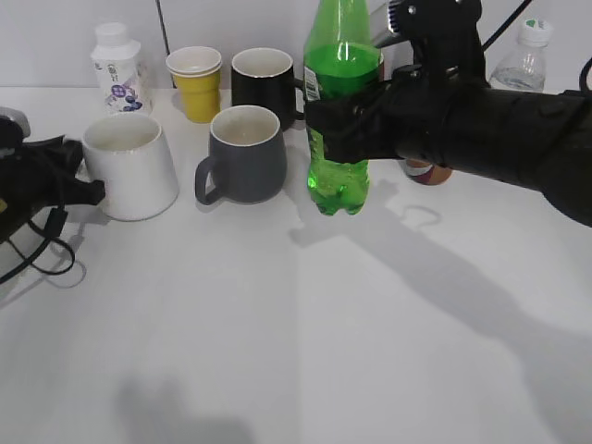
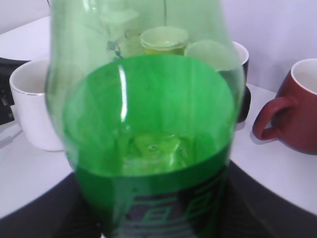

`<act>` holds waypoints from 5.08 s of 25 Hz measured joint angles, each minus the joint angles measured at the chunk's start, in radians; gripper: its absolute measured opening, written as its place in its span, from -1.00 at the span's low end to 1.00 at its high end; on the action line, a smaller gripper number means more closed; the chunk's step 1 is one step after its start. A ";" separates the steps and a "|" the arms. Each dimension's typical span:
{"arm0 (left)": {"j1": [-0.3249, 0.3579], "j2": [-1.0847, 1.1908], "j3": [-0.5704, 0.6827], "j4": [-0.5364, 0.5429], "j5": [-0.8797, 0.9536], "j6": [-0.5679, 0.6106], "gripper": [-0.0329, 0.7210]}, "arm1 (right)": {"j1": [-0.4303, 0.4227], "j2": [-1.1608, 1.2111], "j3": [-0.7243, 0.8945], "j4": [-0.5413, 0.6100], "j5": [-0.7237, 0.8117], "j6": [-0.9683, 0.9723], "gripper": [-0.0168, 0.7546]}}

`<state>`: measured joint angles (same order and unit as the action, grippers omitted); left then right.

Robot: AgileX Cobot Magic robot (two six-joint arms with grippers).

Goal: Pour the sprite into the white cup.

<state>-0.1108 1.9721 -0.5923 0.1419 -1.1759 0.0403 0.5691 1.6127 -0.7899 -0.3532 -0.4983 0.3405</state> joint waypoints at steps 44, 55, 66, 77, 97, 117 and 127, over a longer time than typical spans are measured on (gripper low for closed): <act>0.000 -0.509 0.374 0.035 0.054 -0.019 -0.23 | -0.096 0.227 0.000 0.234 -0.274 -0.247 0.53; 0.000 -0.595 0.374 0.045 0.092 -0.070 -0.23 | -0.096 0.126 -0.001 0.247 -0.276 -0.268 0.57; 0.000 -1.146 0.071 0.041 1.201 -0.144 -0.21 | -0.096 -0.313 -0.002 0.244 0.117 -0.276 0.57; 0.000 -1.603 -0.057 0.001 1.966 -0.147 0.42 | -0.096 -0.805 -0.006 0.241 0.909 -0.276 0.57; 0.000 -1.950 0.066 -0.014 2.265 -0.138 0.48 | -0.096 -1.556 0.259 0.250 1.631 -0.278 0.57; 0.002 -1.978 0.072 -0.012 2.242 -0.132 0.27 | -0.350 -1.608 0.291 0.245 1.539 -0.284 0.57; 0.004 -1.980 0.074 -0.005 2.242 -0.132 0.27 | -0.465 -1.621 0.291 0.238 1.539 -0.284 0.57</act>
<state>-0.1066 -0.0078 -0.5184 0.1374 1.0659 -0.0922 0.1041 -0.0083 -0.4988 -0.1152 1.0404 0.0563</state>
